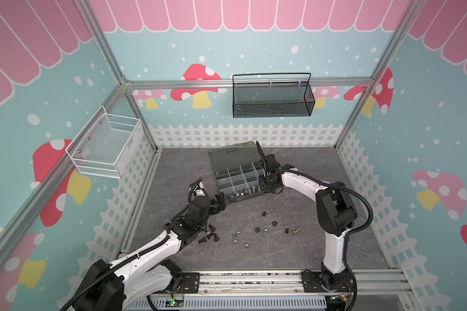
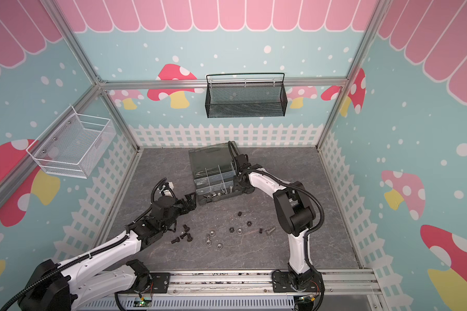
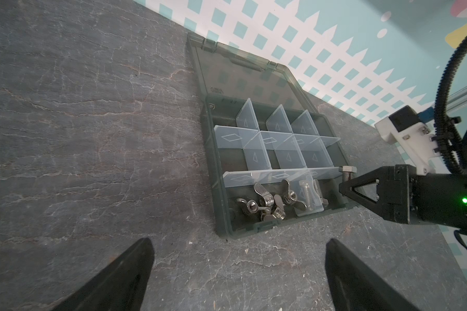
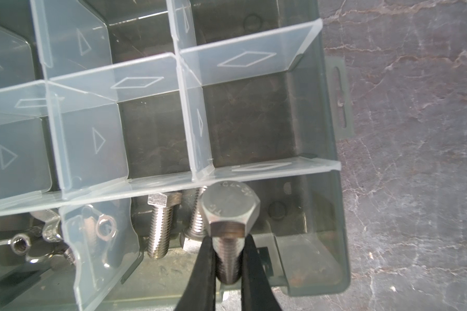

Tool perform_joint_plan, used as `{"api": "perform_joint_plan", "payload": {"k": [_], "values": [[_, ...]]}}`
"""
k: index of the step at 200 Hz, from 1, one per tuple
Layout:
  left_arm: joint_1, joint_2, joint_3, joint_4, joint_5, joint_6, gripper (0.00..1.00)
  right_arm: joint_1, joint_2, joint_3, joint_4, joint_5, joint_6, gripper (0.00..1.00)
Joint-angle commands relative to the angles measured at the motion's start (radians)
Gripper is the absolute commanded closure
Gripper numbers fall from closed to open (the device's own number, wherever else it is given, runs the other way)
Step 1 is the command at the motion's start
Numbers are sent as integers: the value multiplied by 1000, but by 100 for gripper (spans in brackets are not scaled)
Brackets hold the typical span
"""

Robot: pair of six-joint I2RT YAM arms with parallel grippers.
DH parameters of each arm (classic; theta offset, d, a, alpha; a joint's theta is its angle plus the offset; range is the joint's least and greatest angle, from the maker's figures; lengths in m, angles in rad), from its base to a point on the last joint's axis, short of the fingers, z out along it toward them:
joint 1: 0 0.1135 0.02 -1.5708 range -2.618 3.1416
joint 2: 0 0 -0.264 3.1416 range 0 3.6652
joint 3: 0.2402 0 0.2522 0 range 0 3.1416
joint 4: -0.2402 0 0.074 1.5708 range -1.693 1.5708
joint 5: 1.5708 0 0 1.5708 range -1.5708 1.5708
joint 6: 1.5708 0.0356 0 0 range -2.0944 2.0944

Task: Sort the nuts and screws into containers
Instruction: 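Carry the bolt with the right gripper over the bolt compartment, then open the right gripper to drop the bolt into the compartment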

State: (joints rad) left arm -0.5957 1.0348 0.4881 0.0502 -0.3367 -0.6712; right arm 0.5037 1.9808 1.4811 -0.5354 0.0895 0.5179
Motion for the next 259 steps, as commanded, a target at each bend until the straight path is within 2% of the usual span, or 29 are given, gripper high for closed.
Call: {"api": "perform_joint_plan", "payload": {"k": [1, 67, 84, 112, 139, 189, 205, 259], "values": [[10, -5, -2, 16, -1, -22, 1, -9, -32, -48, -19, 22, 24, 100], [9, 0, 10, 13, 7, -17, 1, -9, -32, -59, -11, 15, 25, 97], [9, -2, 10, 13, 7, -17, 0, -9, -13, -44, -13, 11, 22, 88], [9, -7, 9, 5, 5, -15, 0, -9, 3, -27, -11, 0, 18, 67], [9, -17, 6, -2, -5, -14, 0, -8, -12, -22, -13, -3, 15, 58], [12, -19, 3, -1, -7, -13, 0, -9, -73, -28, -25, 0, 4, 53], [11, -19, -1, -1, -8, -14, 0, -9, -147, -55, -25, 11, 11, 52], [14, -37, -15, -3, -13, -14, 0, -9, -368, -284, -58, 58, 70, 50]]}}
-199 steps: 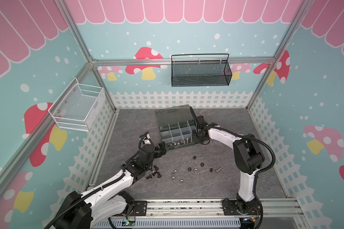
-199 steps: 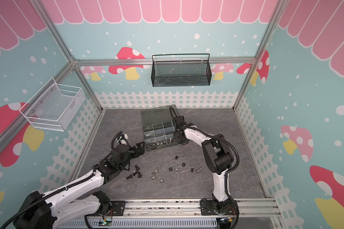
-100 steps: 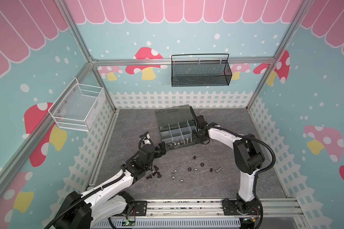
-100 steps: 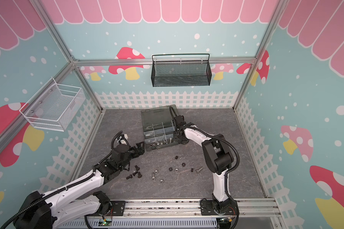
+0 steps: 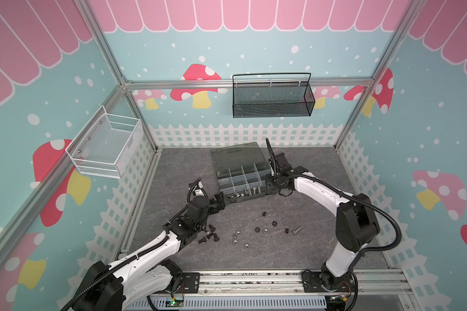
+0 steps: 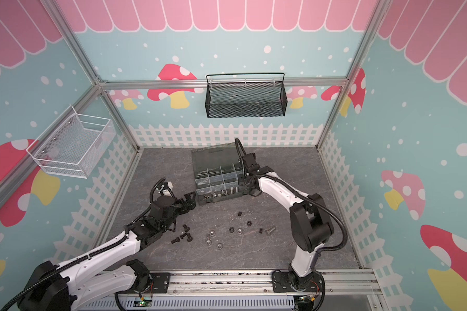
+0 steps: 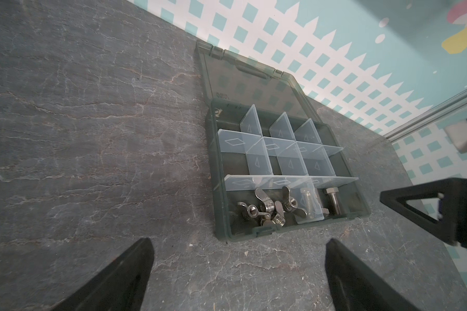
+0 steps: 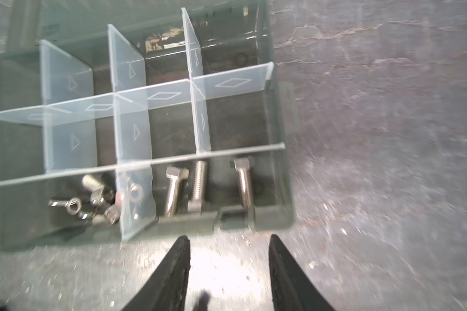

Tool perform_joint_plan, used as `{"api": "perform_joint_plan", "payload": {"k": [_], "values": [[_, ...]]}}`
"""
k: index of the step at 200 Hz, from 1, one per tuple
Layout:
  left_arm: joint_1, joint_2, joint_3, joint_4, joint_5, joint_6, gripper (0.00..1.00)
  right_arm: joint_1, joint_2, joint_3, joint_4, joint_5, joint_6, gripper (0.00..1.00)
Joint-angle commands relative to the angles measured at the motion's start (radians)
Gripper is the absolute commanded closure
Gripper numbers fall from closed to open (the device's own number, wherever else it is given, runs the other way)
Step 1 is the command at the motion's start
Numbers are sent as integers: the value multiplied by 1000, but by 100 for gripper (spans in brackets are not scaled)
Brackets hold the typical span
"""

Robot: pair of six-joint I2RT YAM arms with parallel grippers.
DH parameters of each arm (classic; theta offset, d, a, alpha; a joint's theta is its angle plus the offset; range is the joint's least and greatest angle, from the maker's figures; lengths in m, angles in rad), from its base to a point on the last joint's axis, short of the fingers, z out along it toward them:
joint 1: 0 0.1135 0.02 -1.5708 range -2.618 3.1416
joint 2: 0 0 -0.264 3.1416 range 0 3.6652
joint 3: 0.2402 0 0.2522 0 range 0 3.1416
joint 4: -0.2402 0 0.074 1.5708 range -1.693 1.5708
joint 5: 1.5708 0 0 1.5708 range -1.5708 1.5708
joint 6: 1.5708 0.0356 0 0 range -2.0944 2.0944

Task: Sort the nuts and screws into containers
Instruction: 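Open the right gripper to drop the bolt into the compartment, then move the right gripper to another silver bolt on the table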

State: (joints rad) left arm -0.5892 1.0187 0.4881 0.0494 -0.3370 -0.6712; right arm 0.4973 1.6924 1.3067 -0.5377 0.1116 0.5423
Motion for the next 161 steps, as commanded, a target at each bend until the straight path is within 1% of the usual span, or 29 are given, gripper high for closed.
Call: {"api": "perform_joint_plan", "payload": {"k": [1, 30, 69, 109, 118, 123, 161], "values": [[8, -21, -15, -1, -13, -14, 0, -2, -84, -116, -56, 37, 47, 50], [9, -11, -19, 12, -11, -15, 0, -3, -237, -292, -64, 30, 114, 49], [11, 23, -16, 37, 12, -21, 0, -3, -395, -460, -134, 32, 198, 48], [11, 44, -18, 55, 12, -28, 0, -3, -450, -571, -238, 49, 269, 48], [12, 46, -17, 56, 12, -28, 1, -3, -459, -592, -241, 44, 282, 48], [11, 47, -17, 57, 39, -28, 0, -3, -465, -606, -240, 41, 288, 48], [11, 59, -11, 61, 44, -25, 1, -4, -477, -652, -228, 36, 321, 45]]}}
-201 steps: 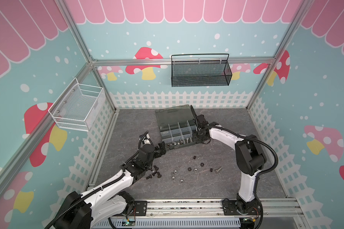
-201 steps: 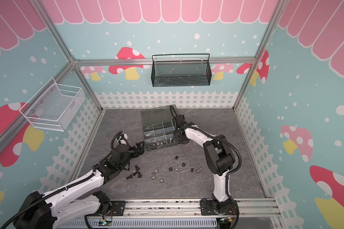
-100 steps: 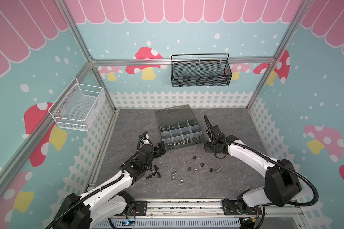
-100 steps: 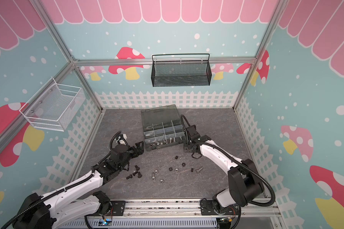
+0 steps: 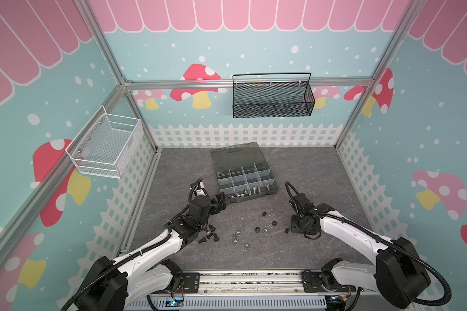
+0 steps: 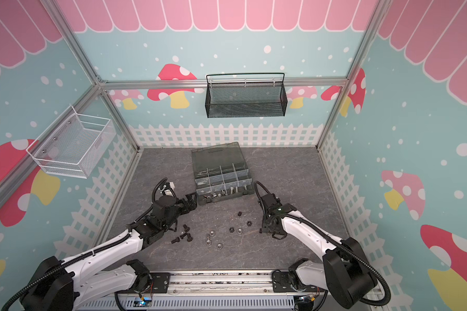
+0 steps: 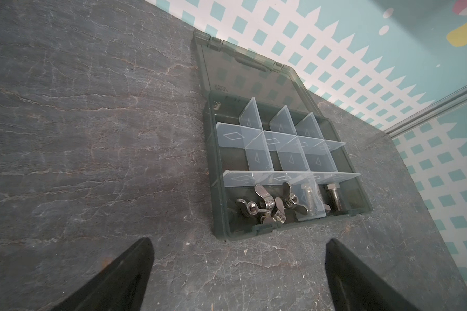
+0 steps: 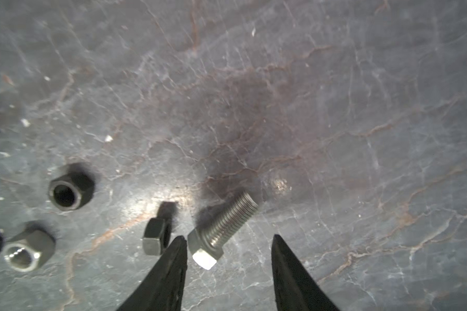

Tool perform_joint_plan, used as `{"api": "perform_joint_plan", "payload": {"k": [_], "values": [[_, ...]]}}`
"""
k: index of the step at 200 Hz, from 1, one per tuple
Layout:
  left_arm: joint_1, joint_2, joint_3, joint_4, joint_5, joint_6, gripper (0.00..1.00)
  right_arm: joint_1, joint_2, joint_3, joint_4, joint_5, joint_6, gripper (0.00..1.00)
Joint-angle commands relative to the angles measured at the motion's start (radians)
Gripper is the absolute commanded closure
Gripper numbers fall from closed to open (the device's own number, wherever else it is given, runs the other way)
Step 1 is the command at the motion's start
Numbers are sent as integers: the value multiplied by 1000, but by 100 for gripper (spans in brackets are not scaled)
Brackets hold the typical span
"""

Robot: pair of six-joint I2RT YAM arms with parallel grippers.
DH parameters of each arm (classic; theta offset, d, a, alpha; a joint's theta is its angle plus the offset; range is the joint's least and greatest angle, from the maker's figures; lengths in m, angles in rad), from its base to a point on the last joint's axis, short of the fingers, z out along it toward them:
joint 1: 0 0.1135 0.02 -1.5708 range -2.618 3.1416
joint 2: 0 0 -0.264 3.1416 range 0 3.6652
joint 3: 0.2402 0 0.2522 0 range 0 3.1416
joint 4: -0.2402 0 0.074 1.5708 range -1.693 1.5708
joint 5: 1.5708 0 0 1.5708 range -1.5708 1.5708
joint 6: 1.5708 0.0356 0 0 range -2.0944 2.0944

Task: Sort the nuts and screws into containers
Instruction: 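Move the right gripper to another silver bolt on the table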

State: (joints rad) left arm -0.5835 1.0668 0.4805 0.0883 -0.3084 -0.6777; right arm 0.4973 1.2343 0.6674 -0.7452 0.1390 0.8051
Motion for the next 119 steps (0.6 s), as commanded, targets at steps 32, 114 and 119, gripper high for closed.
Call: {"api": "perform_joint_plan", "payload": {"k": [32, 114, 119], "values": [[6, 23, 0, 25, 23, -20, 0, -4, -5, -18, 5, 17, 63, 42], [5, 18, 0, 20, 22, -20, 0, -5, 29, -56, 49, -37, 62, 42], [5, 18, -1, 22, 22, -20, 0, -6, 26, -62, 50, -42, 63, 42]]}}
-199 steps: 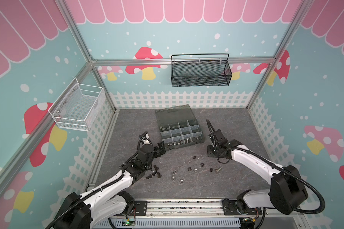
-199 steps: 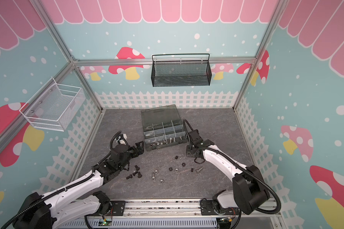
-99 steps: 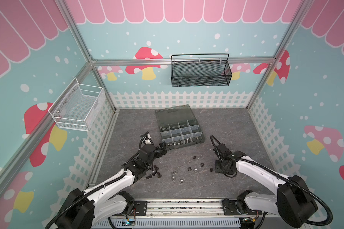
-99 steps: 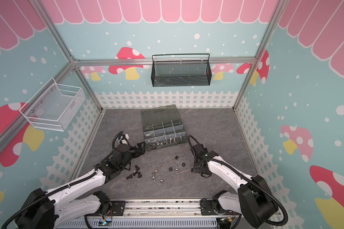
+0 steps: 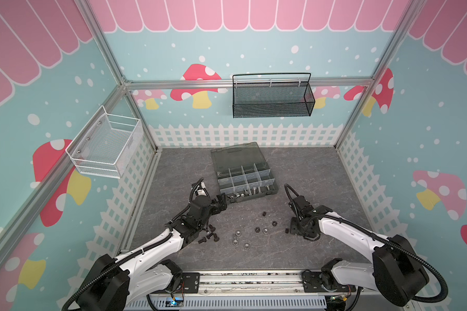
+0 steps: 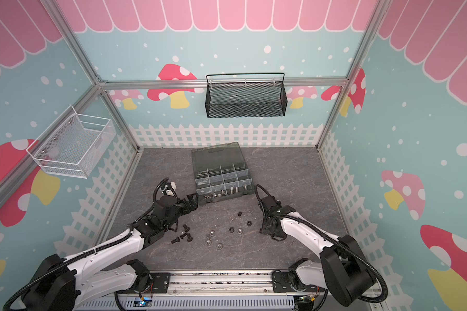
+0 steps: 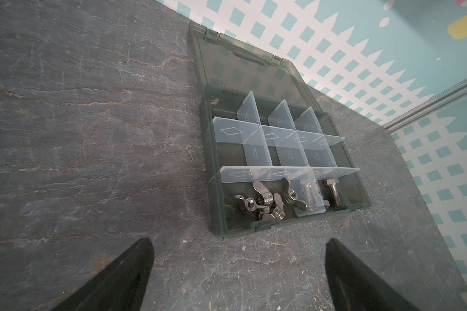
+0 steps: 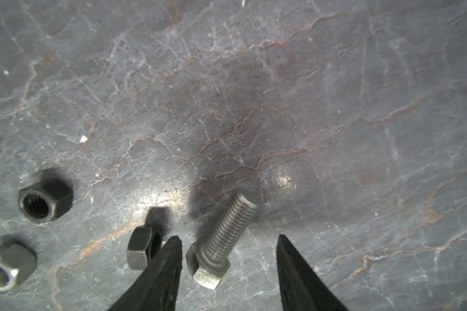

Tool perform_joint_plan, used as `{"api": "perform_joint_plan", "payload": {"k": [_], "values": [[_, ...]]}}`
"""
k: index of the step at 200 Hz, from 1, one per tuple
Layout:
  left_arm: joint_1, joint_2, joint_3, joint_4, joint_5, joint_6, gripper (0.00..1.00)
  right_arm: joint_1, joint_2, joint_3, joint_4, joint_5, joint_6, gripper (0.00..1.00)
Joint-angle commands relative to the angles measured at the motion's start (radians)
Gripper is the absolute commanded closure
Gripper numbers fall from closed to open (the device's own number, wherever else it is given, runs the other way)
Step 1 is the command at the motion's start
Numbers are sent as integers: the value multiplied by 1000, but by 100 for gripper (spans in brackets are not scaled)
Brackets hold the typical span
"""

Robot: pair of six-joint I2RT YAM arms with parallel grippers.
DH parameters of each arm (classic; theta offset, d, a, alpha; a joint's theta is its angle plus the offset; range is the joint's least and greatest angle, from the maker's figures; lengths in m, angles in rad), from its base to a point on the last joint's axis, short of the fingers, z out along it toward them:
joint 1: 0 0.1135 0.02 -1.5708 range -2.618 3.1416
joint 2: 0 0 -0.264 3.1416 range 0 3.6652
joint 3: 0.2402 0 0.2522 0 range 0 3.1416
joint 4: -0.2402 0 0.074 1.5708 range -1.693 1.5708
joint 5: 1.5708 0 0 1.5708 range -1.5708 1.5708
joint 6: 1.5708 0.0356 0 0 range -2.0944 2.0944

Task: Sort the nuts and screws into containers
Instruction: 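Move the right gripper to another silver bolt on the table, then lower the right gripper onto the silver bolt and close it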

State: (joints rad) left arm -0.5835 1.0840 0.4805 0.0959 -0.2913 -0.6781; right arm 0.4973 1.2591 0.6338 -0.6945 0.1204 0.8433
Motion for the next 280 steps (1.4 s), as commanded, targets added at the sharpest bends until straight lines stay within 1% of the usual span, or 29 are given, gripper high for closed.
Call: {"api": "perform_joint_plan", "payload": {"k": [1, 48, 98, 130, 145, 168, 229, 260, 280], "values": [[5, 1, -1, 14, 5, -20, 0, -5, 1, -30, -1, -25, 26, 42], [5, 9, 5, 16, 10, -19, 1, -5, 5, -62, 55, -91, 20, 43], [5, 17, 16, 11, 14, -17, 1, -9, 61, -15, 76, -71, -13, 43], [6, 23, 21, 14, 12, -17, 0, -13, 88, 5, 113, -78, -38, 43], [6, 25, 24, 11, 16, -17, 1, -13, 105, 14, 115, -79, -48, 46], [6, 25, 23, 10, 13, -15, 1, -13, 117, 13, 115, -84, -64, 56], [7, 38, 28, 15, 22, -18, 0, -13, 133, 18, 114, -91, -96, 64], [7, 34, 26, 14, 18, -17, 1, -14, 159, 18, 114, -89, -111, 71], [7, 28, 23, 10, 16, -17, 1, -15, 177, 23, 112, -80, -122, 78]]}}
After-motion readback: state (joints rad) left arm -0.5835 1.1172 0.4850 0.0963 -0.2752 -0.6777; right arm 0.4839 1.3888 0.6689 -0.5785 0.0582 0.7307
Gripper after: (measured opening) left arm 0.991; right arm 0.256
